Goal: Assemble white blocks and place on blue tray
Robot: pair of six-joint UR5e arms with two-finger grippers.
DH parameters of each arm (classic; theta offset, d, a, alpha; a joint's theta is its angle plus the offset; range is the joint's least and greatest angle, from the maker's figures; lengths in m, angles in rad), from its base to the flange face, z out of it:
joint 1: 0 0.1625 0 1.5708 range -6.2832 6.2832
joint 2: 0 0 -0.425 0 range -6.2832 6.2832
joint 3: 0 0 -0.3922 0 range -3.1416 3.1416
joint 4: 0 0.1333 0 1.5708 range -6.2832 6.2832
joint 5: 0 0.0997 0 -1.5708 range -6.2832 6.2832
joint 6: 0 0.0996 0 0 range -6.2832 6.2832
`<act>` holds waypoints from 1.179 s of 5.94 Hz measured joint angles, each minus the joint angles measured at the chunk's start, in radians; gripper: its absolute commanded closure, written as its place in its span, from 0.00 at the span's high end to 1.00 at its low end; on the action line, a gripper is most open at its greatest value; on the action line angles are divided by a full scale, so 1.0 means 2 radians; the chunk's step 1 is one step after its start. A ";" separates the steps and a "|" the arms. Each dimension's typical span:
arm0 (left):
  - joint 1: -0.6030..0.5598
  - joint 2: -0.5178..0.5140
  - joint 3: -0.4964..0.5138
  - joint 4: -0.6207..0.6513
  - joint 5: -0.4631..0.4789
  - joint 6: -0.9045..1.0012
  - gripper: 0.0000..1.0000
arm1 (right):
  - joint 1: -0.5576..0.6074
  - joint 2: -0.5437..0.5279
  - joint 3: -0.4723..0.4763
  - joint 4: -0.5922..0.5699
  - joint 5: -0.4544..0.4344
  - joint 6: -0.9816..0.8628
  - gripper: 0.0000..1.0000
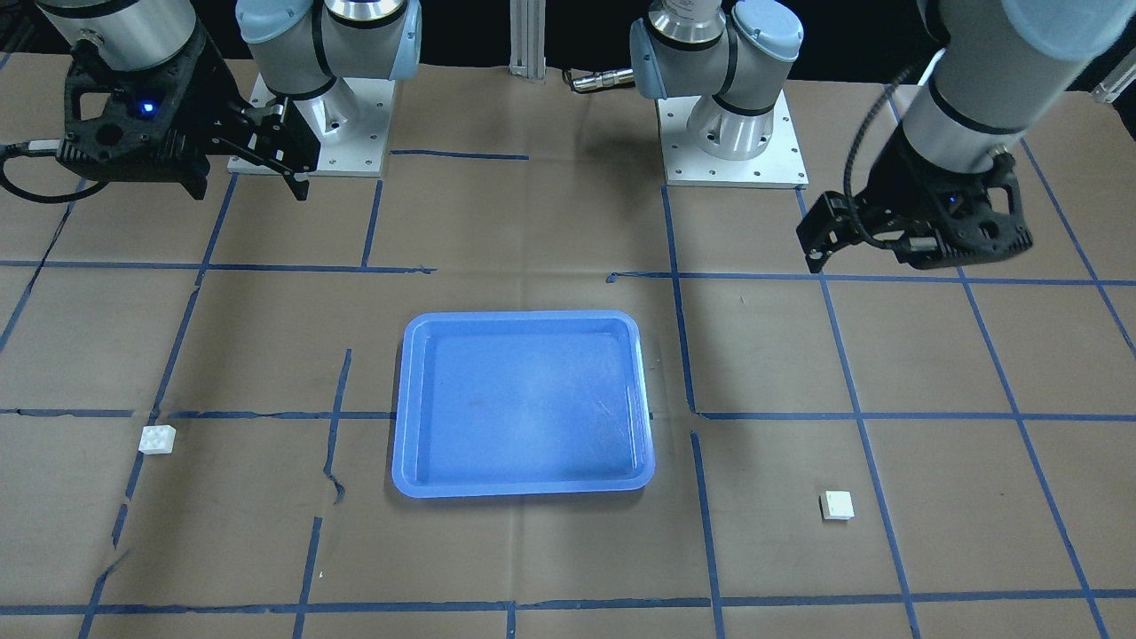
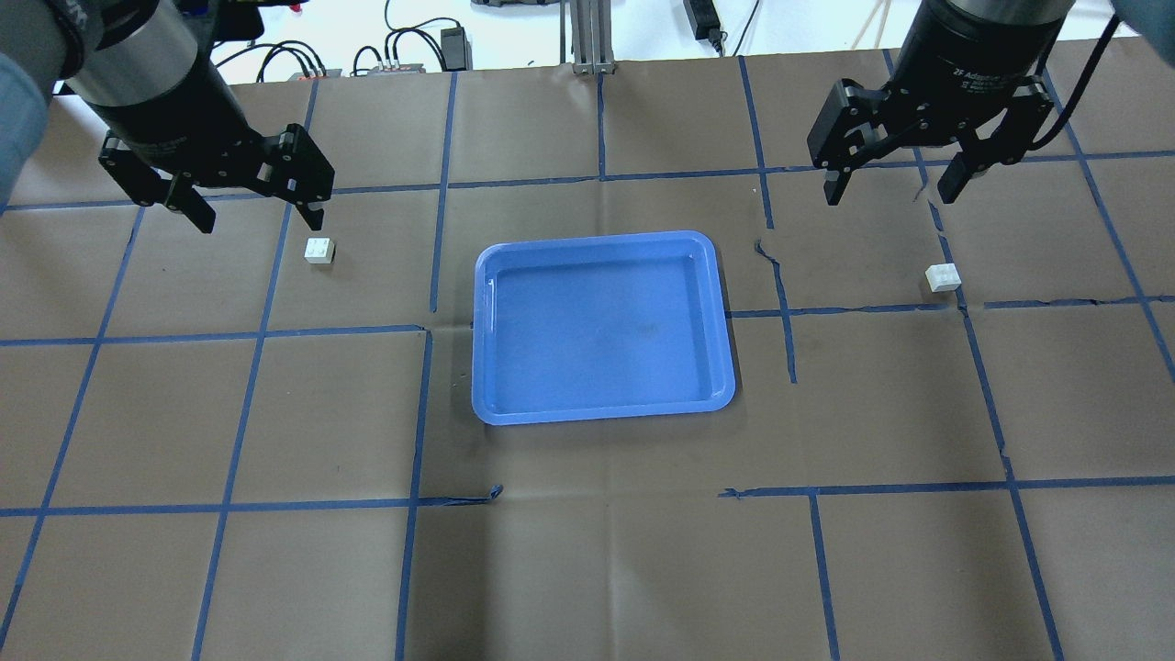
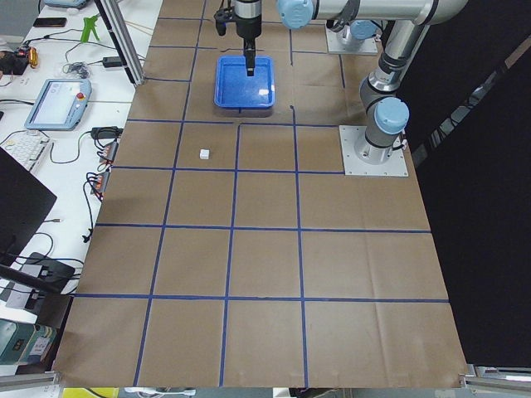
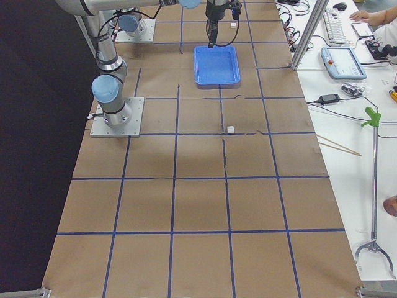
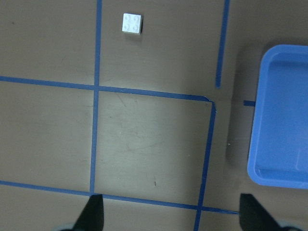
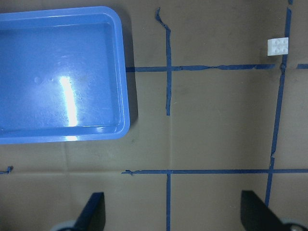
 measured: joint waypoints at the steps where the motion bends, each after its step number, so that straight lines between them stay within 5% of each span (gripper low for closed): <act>1: 0.016 -0.056 -0.001 0.053 -0.001 0.010 0.99 | 0.000 0.000 0.000 0.000 0.000 0.000 1.00; 5: 0.029 -0.225 0.005 0.249 -0.010 0.054 0.91 | -0.002 0.001 0.000 -0.001 0.000 -0.010 1.00; 6: 0.029 -0.246 0.004 0.266 -0.012 0.056 0.77 | -0.006 0.001 -0.001 -0.004 -0.002 -0.051 1.00; 7: 0.030 -0.258 0.002 0.273 -0.020 0.056 0.31 | -0.015 0.001 -0.002 -0.008 -0.007 -0.139 1.00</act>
